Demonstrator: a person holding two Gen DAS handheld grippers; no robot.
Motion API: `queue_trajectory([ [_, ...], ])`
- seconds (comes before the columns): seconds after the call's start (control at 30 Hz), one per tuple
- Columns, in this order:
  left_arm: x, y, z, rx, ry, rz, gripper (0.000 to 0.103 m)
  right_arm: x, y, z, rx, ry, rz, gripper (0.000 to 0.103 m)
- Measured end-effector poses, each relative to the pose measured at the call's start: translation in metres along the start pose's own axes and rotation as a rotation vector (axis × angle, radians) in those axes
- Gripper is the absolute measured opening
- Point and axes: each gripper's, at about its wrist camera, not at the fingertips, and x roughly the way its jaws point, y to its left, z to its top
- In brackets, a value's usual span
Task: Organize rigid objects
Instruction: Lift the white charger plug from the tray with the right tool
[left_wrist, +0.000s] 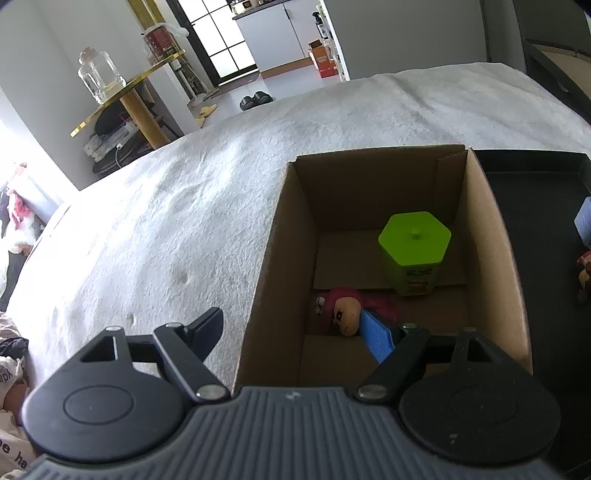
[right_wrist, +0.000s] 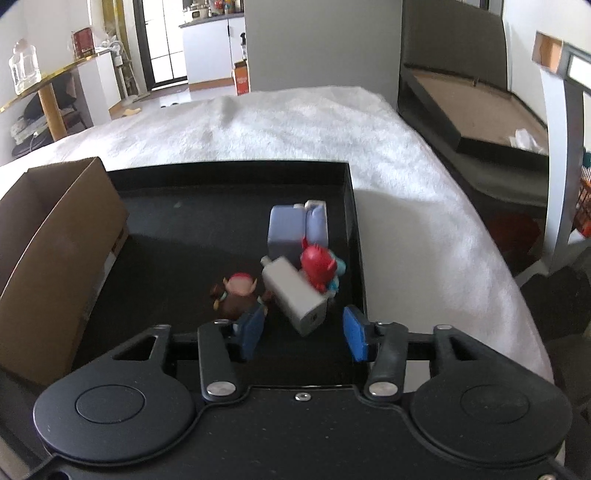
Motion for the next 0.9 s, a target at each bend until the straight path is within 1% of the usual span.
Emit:
queue_trajectory([
  [0.07,0.001,0.0,0.0,0.0,0.0,-0.002,0.08,0.005,0.001,0.002,-0.007,-0.001,0.008,0.048],
  [0.13,0.001,-0.001,-0.001,0.006,0.0,-0.005,0.08,0.009,0.004,0.002,-0.02,-0.002,0.014,0.045],
  [0.2,0.002,-0.002,-0.002,0.006,0.001,-0.007,0.08,0.01,0.006,0.001,-0.035,0.0,-0.003,0.023],
  [0.43,0.001,0.002,-0.003,-0.007,0.001,-0.011,0.08,-0.001,0.007,-0.006,-0.026,0.022,0.032,0.02],
  [0.63,0.001,0.004,-0.004,-0.014,0.002,-0.014,0.08,-0.008,0.012,-0.01,-0.011,0.052,0.042,0.02],
  [0.77,0.002,0.004,-0.004,-0.01,0.001,-0.016,0.08,-0.005,0.013,-0.008,-0.011,0.051,0.05,0.022],
  [0.9,0.007,0.006,-0.005,-0.013,0.018,-0.01,0.08,0.0,0.014,-0.006,-0.03,0.044,0.057,0.024],
])
